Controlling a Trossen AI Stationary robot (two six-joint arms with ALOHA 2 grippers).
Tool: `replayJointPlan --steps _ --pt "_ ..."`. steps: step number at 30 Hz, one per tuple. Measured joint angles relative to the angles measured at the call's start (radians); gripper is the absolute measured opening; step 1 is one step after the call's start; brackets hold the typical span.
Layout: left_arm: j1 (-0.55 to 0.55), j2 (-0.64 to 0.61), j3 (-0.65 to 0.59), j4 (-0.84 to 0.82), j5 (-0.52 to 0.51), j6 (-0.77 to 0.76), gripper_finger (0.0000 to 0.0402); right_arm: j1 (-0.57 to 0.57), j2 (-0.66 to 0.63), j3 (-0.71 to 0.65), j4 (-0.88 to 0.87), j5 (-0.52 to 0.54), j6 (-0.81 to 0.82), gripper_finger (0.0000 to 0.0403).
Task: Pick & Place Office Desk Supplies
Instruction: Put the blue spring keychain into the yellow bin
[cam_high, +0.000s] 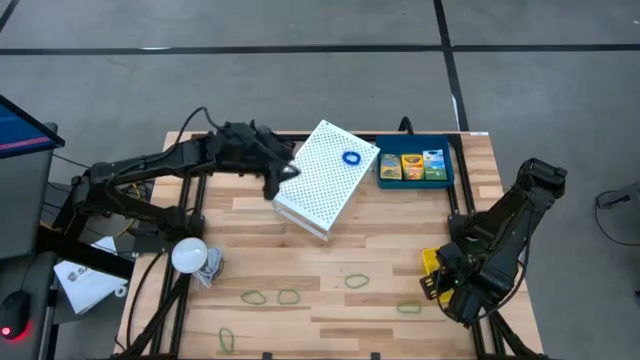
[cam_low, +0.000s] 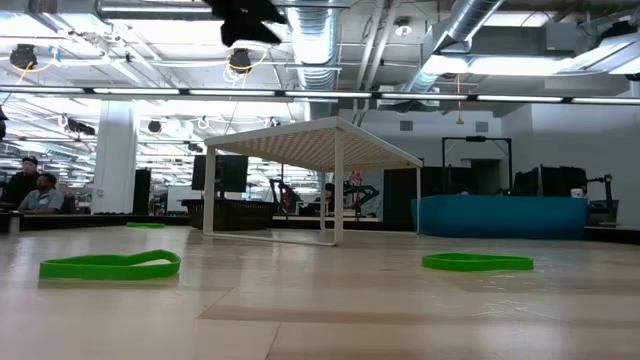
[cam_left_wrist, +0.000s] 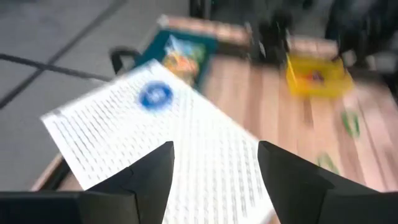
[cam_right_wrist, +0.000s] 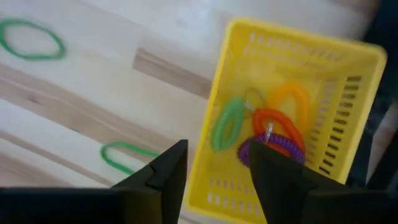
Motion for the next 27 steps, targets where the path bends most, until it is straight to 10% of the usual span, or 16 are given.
replayJointPlan --steps 27 --pt "0.12 0.677 0.398 0.273 -0.061 -0.14 0.0221 -0.1 -0.099 0.074 -0.215 0.158 -0.034 0.0144"
